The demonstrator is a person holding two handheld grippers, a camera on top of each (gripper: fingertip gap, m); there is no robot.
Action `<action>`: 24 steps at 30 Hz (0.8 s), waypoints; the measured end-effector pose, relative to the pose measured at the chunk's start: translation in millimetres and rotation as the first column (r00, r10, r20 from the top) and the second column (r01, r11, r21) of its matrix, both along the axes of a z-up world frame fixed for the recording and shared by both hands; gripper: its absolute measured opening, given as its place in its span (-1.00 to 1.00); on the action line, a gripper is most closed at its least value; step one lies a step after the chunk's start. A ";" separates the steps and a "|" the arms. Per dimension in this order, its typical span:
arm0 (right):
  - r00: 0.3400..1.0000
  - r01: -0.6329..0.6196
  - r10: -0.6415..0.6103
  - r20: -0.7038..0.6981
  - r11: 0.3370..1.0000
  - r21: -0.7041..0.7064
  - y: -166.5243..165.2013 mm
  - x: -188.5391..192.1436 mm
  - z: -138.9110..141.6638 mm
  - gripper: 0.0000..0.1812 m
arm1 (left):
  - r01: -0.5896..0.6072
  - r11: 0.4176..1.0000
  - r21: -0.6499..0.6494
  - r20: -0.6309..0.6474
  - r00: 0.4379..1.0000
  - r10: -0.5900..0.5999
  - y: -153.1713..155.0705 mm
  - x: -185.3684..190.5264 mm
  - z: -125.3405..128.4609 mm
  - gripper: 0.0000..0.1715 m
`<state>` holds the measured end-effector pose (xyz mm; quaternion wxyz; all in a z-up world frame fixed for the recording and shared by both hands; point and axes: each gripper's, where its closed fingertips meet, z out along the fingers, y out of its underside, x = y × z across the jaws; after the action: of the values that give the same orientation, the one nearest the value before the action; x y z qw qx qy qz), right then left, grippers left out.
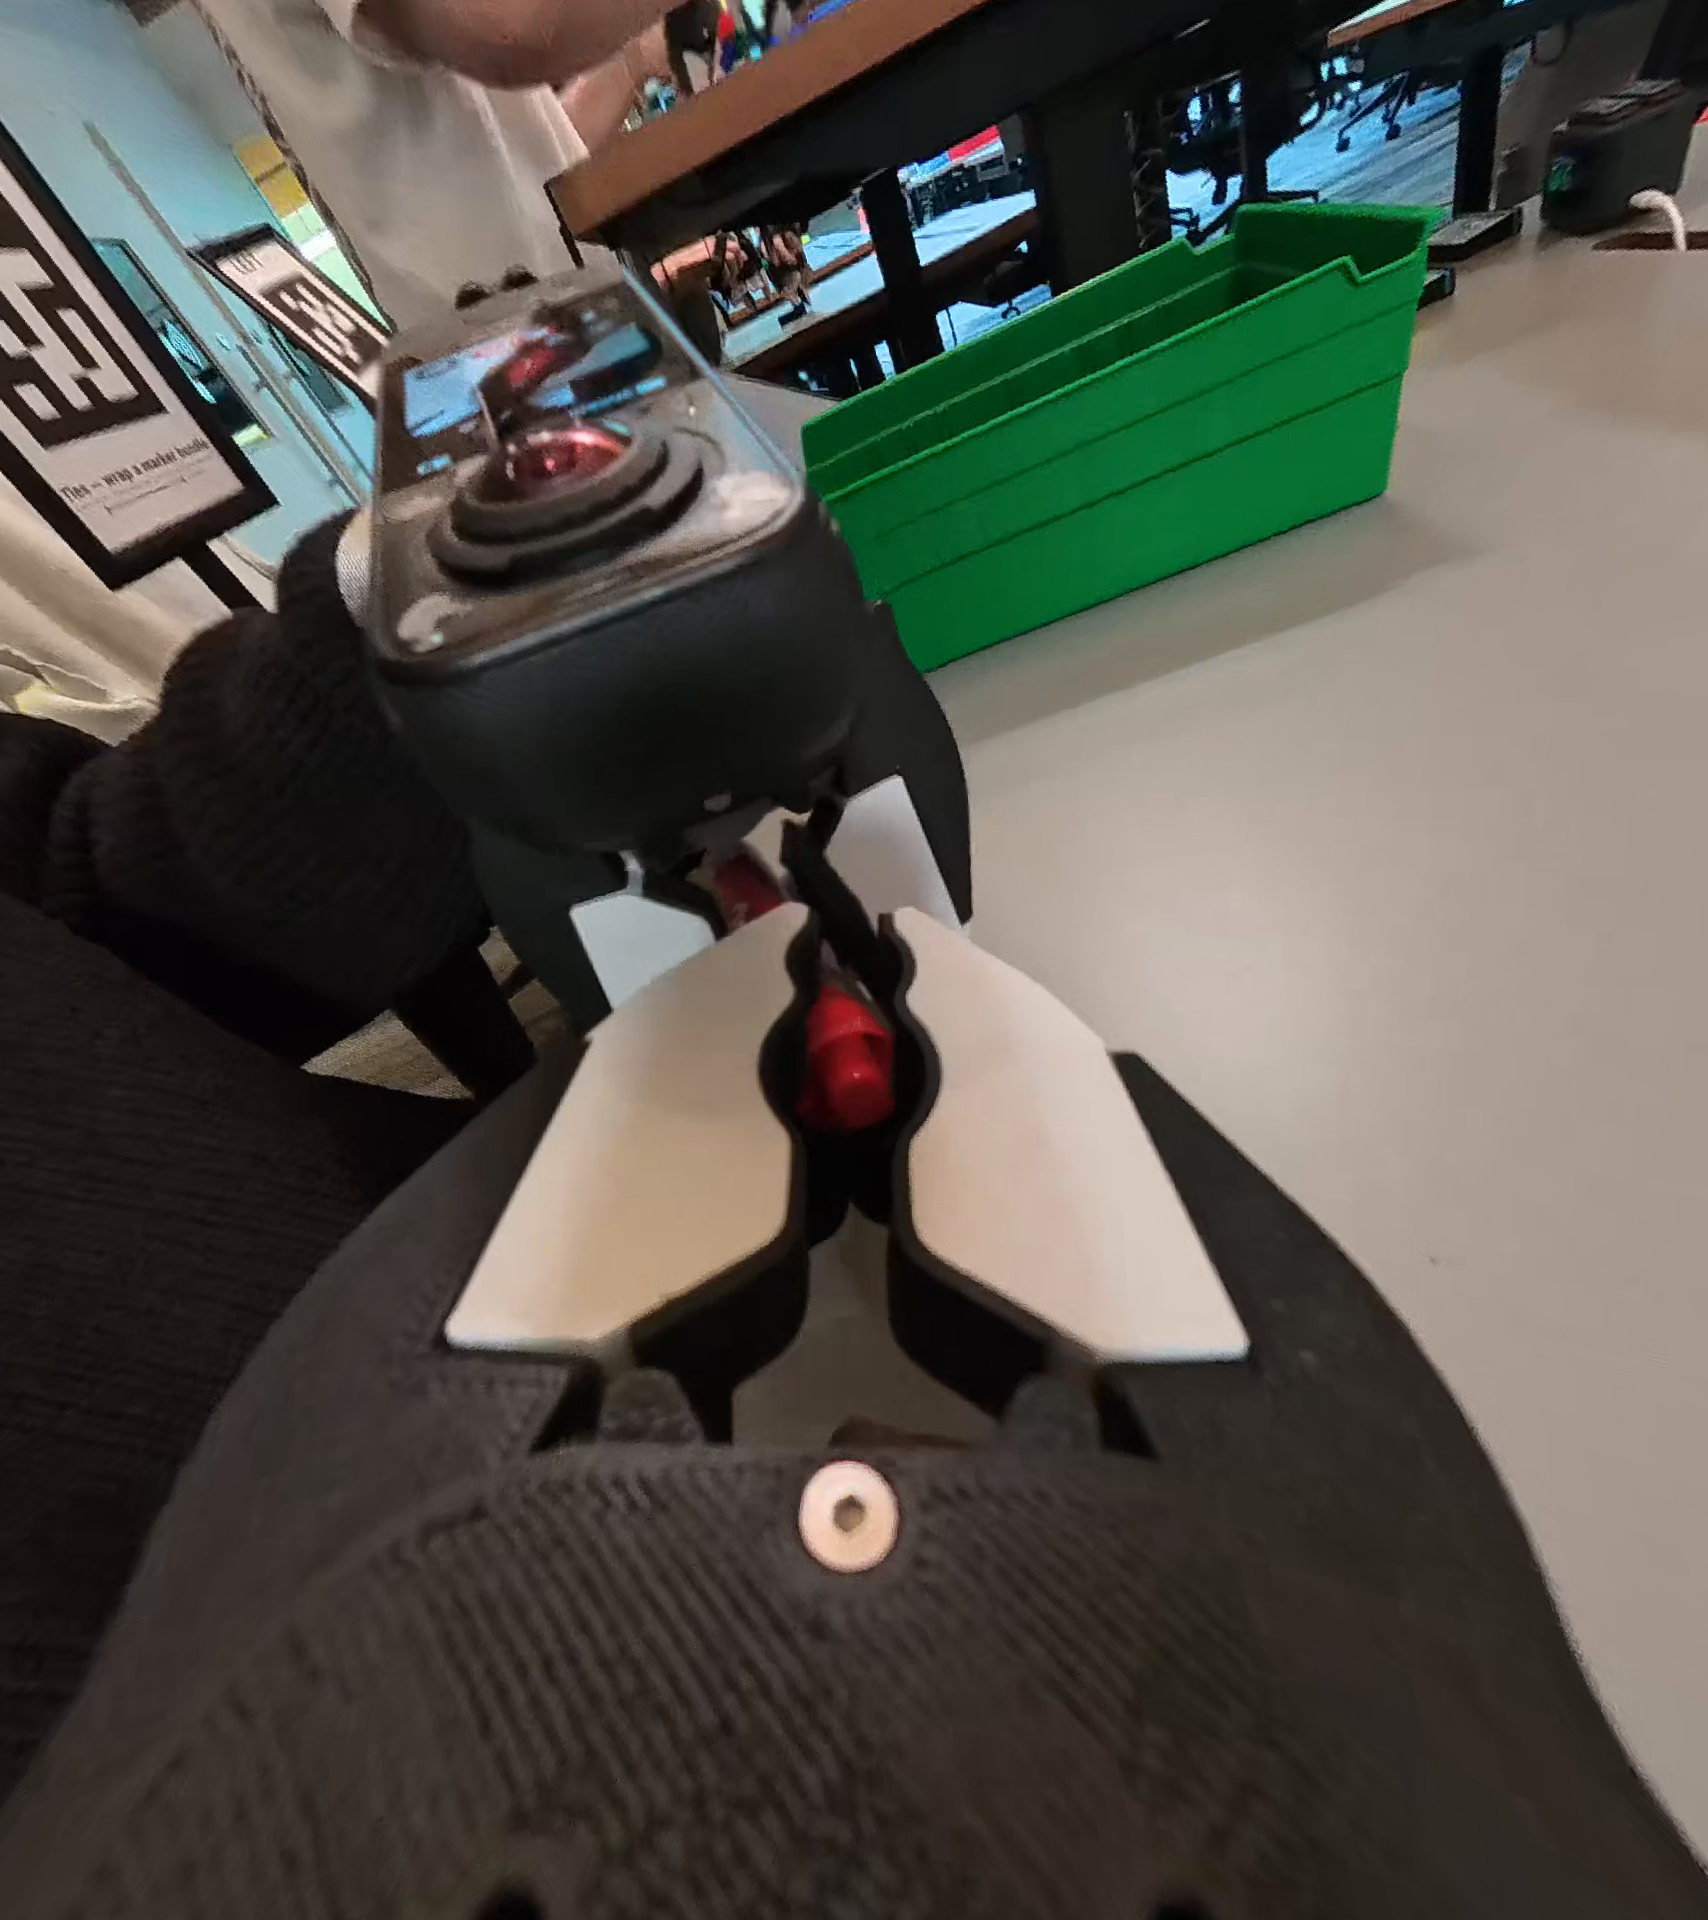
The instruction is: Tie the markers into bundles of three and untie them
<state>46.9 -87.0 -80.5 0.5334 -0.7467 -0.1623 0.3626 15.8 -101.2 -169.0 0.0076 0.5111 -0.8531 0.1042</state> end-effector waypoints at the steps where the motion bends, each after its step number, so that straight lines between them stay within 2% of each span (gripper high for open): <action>1: 1.000 0.001 -0.001 0.031 1.000 0.003 0.0 -0.5 -1.8 -0.89 | 0.001 1.000 0.001 -0.003 1.000 -0.001 0.2 -0.6 -0.4 -0.48; 5: 0.986 0.019 -0.024 0.163 0.999 0.032 0.7 -1.5 -7.8 -0.88 | -0.002 1.000 -0.010 -0.013 1.000 0.002 0.0 -2.3 -2.1 -0.48; 8: 0.973 0.029 -0.042 0.229 0.998 0.057 0.5 0.3 -10.1 -0.96 | -0.010 1.000 -0.013 -0.008 1.000 0.010 1.1 -1.7 -1.0 -0.50; 15: 0.984 0.055 -0.068 0.167 0.996 0.076 1.6 3.5 -3.0 -0.96 | -0.009 1.000 -0.005 0.011 1.000 0.009 2.2 0.7 0.8 -0.50; 20: 0.992 0.054 -0.069 0.109 0.989 0.139 -1.5 4.2 11.7 -0.93 | -0.006 1.000 0.001 0.048 0.999 0.006 4.1 5.0 4.6 -0.48; 24: 0.990 0.027 -0.055 0.129 0.979 0.203 -6.6 -0.5 20.2 -0.92 | -0.009 1.000 0.006 0.069 0.998 0.008 6.6 6.8 7.1 -0.49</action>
<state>46.4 -93.5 -60.3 0.6015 -0.7148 -0.2182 0.2822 22.7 -94.6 -161.9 -0.0239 0.5109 -0.8510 0.1191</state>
